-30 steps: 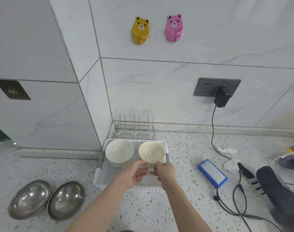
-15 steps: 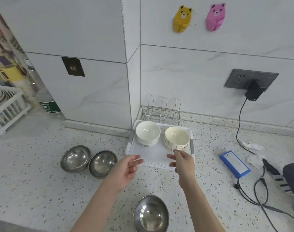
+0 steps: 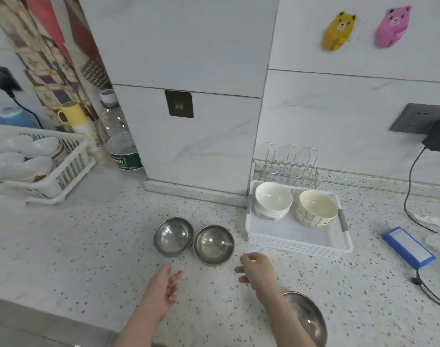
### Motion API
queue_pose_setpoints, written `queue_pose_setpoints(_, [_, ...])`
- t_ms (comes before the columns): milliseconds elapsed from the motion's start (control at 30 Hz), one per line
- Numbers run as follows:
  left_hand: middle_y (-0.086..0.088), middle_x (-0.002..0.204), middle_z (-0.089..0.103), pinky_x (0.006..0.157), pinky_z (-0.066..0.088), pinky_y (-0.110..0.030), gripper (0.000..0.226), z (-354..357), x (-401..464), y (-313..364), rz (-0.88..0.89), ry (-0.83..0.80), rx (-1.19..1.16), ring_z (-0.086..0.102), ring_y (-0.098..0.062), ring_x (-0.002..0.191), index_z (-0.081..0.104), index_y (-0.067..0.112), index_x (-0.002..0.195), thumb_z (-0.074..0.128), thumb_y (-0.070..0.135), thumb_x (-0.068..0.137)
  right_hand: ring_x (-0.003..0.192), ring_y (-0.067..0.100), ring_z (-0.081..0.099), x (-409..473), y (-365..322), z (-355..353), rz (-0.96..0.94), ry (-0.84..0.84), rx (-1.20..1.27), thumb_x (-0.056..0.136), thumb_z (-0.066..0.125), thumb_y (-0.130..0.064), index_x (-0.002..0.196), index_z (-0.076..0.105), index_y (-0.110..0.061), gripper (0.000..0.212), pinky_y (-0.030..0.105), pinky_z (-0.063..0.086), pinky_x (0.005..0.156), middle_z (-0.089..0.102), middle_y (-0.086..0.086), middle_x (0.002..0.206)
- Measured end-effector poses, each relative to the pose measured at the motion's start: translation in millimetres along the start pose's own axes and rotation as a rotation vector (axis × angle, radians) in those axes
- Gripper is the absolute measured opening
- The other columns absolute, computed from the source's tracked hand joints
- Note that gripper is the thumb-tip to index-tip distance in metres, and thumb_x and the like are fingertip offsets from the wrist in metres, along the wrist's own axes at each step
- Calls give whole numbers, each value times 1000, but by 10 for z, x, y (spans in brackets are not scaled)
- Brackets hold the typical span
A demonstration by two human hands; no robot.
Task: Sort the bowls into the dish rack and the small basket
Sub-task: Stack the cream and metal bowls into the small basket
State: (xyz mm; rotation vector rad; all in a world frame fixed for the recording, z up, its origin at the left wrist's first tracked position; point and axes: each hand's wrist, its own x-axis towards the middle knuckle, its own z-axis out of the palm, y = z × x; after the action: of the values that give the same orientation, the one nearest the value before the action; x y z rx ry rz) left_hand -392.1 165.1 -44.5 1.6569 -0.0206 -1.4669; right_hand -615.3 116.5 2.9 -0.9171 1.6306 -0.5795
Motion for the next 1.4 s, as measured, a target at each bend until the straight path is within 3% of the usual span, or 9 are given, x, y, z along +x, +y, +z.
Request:
queue_pose_setpoints(167, [-9, 105, 70, 34, 23, -15, 31, -201, 186, 276, 102, 72, 246, 43, -14, 56, 53, 12, 121, 50, 33, 99, 54, 10, 67, -9, 71, 401, 16, 43, -56, 97, 49, -36, 144, 37, -17, 52, 22, 47, 56, 69, 2, 90])
queue_pose_setpoints(267, [-8, 105, 69, 37, 25, -18, 45, -267, 252, 347, 159, 47, 316, 48, -16, 58, 48, 14, 135, 53, 39, 98, 48, 8, 66, 8, 80, 560, 36, 99, -55, 96, 50, -42, 147, 33, -19, 58, 26, 46, 57, 70, 1, 88])
queue_pose_setpoints(400, [-7, 101, 71, 38, 28, -19, 62, -326, 295, 413, 172, 25, 327, 55, -19, 64, 35, 21, 148, 58, 44, 95, 55, 11, 69, 14, 79, 700, 59, 162, -75, 94, 51, -46, 146, 33, -17, 63, 37, 58, 76, 69, 2, 87])
queue_pose_setpoints(467, [-6, 97, 73, 38, 28, -19, 65, -326, 327, 450, 197, 12, 327, 56, -19, 65, 30, 24, 150, 59, 41, 94, 53, 10, 69, 13, 70, 749, 75, 177, -67, 93, 51, -45, 146, 35, -17, 62, 35, 57, 70, 70, 3, 87])
queue_pose_setpoints(600, [-8, 94, 74, 38, 30, -21, 51, -313, 429, 520, 218, -47, 336, 55, -18, 61, 41, 23, 143, 59, 27, 95, 45, 9, 64, -27, 33, 842, 101, 194, -49, 93, 54, -34, 143, 38, -18, 55, 23, 44, 49, 72, 4, 85])
queue_pose_setpoints(733, [-14, 91, 75, 41, 33, -21, 39, -355, 444, 558, 215, -122, 318, 52, -17, 59, 51, 22, 132, 58, 15, 94, 45, 11, 60, -27, 32, 895, 123, 220, 11, 94, 53, -20, 141, 40, -14, 49, 19, 39, 41, 73, 6, 84])
queue_pose_setpoints(1000, [-18, 92, 75, 46, 36, -23, 48, -447, 448, 791, 271, -135, 238, 44, -13, 56, 49, 19, 138, 61, 10, 92, 56, 14, 56, -82, -53, 895, 48, 320, 105, 90, 55, -12, 139, 43, -14, 51, 24, 43, 47, 72, 10, 80])
queue_pose_setpoints(1233, [-20, 94, 75, 48, 36, -23, 53, -164, 357, 946, 345, -150, 164, 43, -11, 57, 47, 19, 143, 61, 9, 93, 49, 9, 48, -251, -211, 476, -98, 413, 196, 88, 55, -18, 138, 34, -43, 60, 31, 47, 58, 75, -1, 69])
queue_pose_setpoints(1400, [-14, 88, 76, 51, 37, -24, 53, 274, 149, 869, 385, -176, 150, 43, -11, 57, 47, 19, 142, 64, 13, 92, 74, 14, 67, -292, -260, -174, -181, 546, 238, 89, 55, -23, 135, 40, -41, 51, 31, 48, 63, 75, -4, 69])
